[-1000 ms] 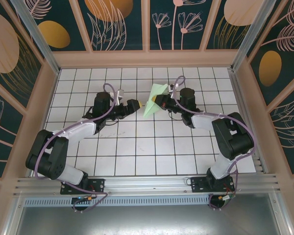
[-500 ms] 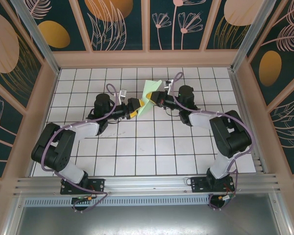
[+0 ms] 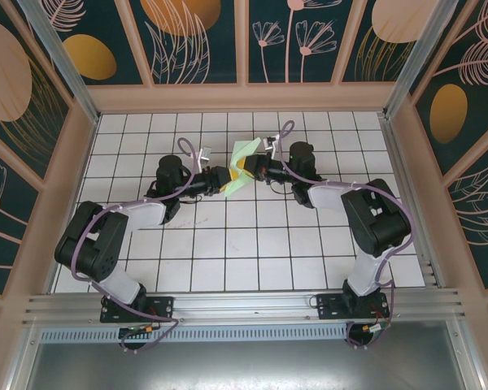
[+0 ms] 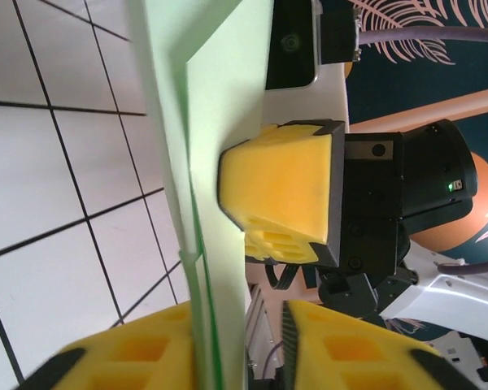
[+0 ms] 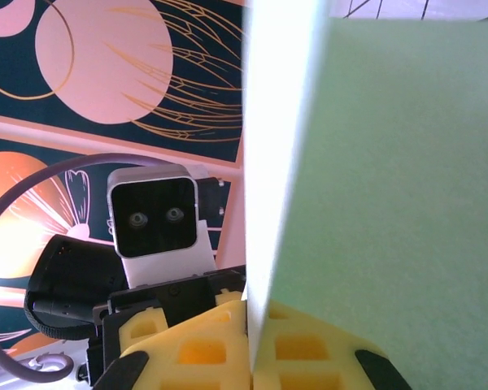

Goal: Fold a paper plane with a square sheet of paper (pick it up from the middle)
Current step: Turn over the paper at the center of the table.

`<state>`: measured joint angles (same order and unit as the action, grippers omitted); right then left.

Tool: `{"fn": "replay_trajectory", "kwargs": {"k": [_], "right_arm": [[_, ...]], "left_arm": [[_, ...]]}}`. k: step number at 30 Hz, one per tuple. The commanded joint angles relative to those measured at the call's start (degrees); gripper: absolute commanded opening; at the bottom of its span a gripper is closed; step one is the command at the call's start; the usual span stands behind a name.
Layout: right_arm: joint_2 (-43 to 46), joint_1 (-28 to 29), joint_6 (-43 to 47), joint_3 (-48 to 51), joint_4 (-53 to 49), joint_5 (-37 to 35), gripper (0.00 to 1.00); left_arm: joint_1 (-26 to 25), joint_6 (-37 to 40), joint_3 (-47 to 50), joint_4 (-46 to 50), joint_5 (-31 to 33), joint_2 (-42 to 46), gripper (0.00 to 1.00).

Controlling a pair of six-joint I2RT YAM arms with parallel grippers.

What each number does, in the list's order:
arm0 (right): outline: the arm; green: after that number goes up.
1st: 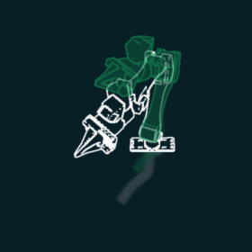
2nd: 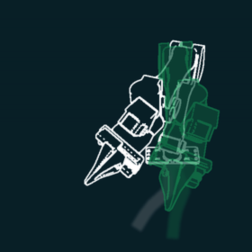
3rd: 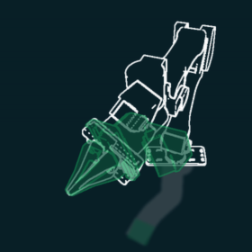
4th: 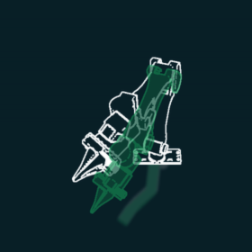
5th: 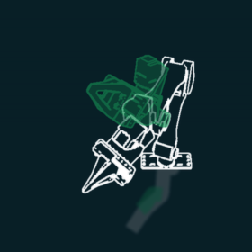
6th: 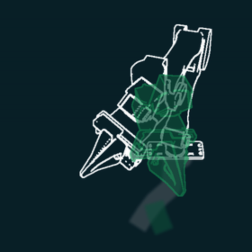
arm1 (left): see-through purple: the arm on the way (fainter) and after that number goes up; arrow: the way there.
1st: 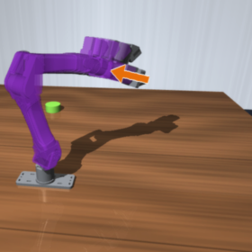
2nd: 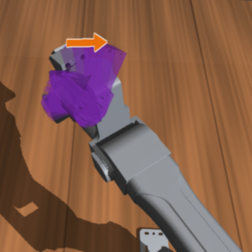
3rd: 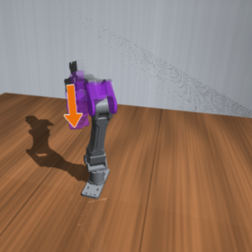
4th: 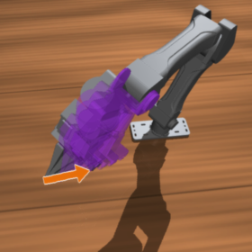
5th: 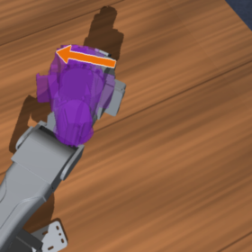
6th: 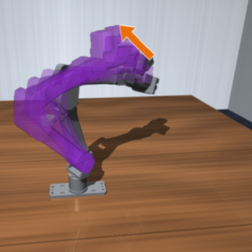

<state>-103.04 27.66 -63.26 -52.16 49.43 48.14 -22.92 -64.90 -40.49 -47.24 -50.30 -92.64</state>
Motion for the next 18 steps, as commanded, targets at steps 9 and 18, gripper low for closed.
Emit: {"fn": "replay_trajectory", "kwargs": {"k": [9, 18], "right_arm": [[4.4, -3.1, 8.0, -0.6, -12.6, -2.1, 0.34], [17.0, -8.2, 18.7, 3.1, -35.6, -23.2, 0.6]], "left_arm": [[0.2, 12.8, -2.4, 13.2, 3.9, 1.1, 0.08], [0.1, 31.4, -11.2, 47.1, 27.2, 4.9, 0.05]]}}
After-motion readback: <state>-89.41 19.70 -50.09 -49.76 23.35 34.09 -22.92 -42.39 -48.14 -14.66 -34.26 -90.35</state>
